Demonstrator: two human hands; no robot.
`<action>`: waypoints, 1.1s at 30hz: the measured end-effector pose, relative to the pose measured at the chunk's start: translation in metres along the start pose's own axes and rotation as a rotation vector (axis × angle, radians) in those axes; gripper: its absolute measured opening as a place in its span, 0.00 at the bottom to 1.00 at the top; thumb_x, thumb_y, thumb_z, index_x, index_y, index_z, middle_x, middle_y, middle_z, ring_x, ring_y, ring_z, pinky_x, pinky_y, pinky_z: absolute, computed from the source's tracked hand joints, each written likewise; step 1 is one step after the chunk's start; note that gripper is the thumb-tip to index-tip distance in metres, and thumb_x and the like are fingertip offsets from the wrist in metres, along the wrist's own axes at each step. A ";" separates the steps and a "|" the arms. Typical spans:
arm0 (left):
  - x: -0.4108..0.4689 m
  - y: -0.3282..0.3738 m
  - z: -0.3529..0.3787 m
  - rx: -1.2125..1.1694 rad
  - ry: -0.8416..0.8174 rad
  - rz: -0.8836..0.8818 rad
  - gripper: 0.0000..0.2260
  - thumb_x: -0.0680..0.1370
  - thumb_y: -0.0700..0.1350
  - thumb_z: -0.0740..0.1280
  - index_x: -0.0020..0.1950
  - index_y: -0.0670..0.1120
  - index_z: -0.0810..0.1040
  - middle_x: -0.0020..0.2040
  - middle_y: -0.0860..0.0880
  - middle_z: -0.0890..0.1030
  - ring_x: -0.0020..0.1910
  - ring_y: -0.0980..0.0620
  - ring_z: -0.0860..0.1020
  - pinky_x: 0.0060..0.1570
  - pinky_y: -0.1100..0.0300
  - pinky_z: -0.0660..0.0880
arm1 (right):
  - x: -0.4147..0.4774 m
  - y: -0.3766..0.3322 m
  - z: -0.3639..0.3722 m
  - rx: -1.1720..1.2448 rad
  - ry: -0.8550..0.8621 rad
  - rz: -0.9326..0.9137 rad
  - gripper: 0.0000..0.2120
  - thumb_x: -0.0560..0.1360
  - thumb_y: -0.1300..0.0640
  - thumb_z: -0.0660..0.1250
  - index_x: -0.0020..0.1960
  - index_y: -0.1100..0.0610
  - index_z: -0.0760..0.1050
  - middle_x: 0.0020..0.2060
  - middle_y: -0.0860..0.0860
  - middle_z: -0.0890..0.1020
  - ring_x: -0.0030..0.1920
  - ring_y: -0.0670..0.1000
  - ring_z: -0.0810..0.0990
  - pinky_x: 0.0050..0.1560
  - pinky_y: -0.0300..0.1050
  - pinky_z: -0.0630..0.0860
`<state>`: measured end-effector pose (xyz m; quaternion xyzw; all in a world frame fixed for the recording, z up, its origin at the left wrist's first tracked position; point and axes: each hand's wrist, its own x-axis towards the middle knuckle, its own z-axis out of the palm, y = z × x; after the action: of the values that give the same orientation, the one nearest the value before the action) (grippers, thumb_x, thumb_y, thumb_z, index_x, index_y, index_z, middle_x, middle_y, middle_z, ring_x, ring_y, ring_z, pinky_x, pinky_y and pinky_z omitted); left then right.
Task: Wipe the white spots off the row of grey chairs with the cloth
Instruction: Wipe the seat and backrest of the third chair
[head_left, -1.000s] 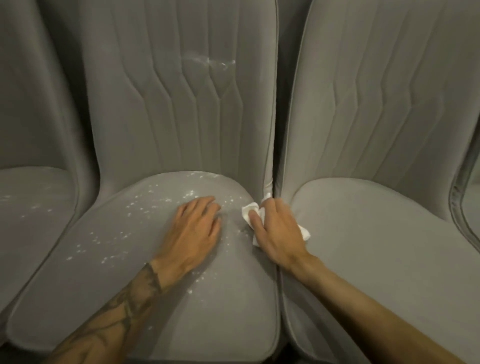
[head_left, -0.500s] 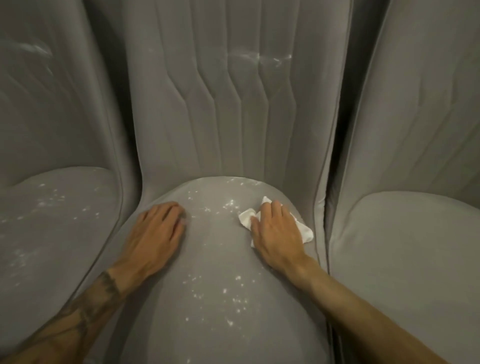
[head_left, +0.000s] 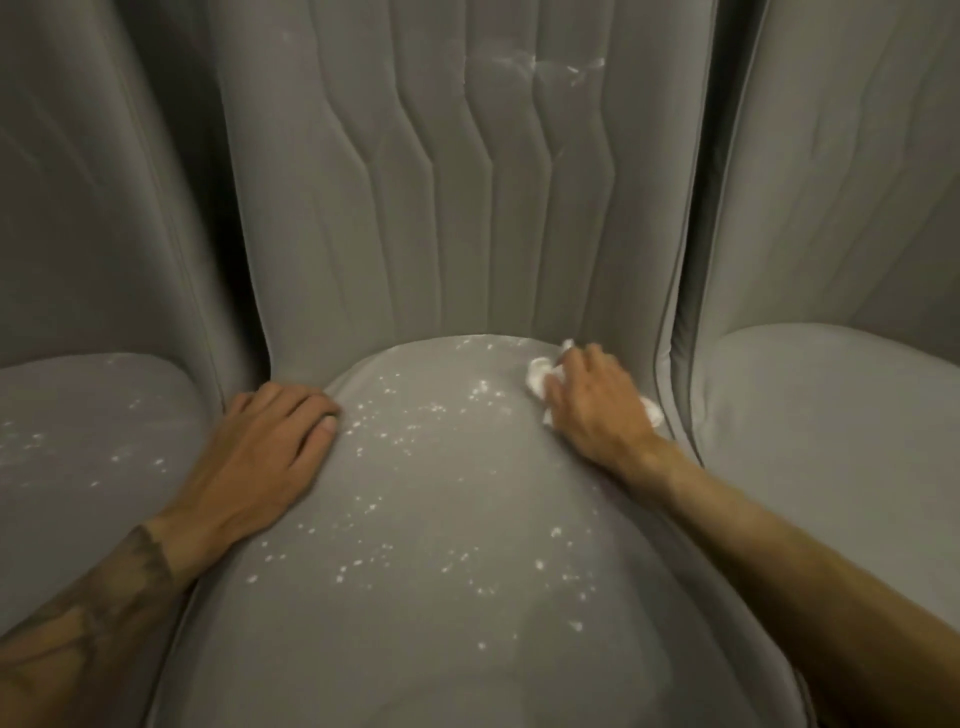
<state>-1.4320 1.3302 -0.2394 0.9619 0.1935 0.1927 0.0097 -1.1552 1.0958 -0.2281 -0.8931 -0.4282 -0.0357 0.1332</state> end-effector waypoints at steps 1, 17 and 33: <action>-0.002 0.002 0.002 -0.011 0.033 -0.011 0.14 0.85 0.52 0.55 0.58 0.51 0.80 0.57 0.52 0.81 0.57 0.47 0.76 0.56 0.48 0.68 | 0.002 0.003 -0.001 -0.041 0.019 0.113 0.19 0.84 0.52 0.54 0.67 0.65 0.68 0.58 0.62 0.74 0.56 0.64 0.74 0.59 0.58 0.69; -0.003 0.000 0.017 -0.056 0.126 -0.023 0.08 0.83 0.50 0.56 0.54 0.49 0.74 0.51 0.49 0.75 0.50 0.47 0.72 0.53 0.50 0.66 | 0.006 -0.077 0.008 -0.075 -0.042 0.295 0.19 0.82 0.57 0.55 0.67 0.69 0.69 0.63 0.65 0.70 0.60 0.64 0.70 0.63 0.57 0.68; -0.018 -0.015 0.001 -0.147 -0.009 0.095 0.14 0.85 0.50 0.57 0.65 0.47 0.76 0.62 0.48 0.78 0.59 0.48 0.76 0.65 0.54 0.65 | -0.001 -0.083 0.013 0.003 -0.084 -0.162 0.14 0.84 0.56 0.54 0.56 0.66 0.72 0.53 0.65 0.75 0.51 0.63 0.73 0.56 0.58 0.68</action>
<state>-1.4524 1.3375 -0.2484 0.9676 0.1328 0.2025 0.0717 -1.2212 1.1481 -0.2231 -0.8560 -0.5044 -0.0083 0.1134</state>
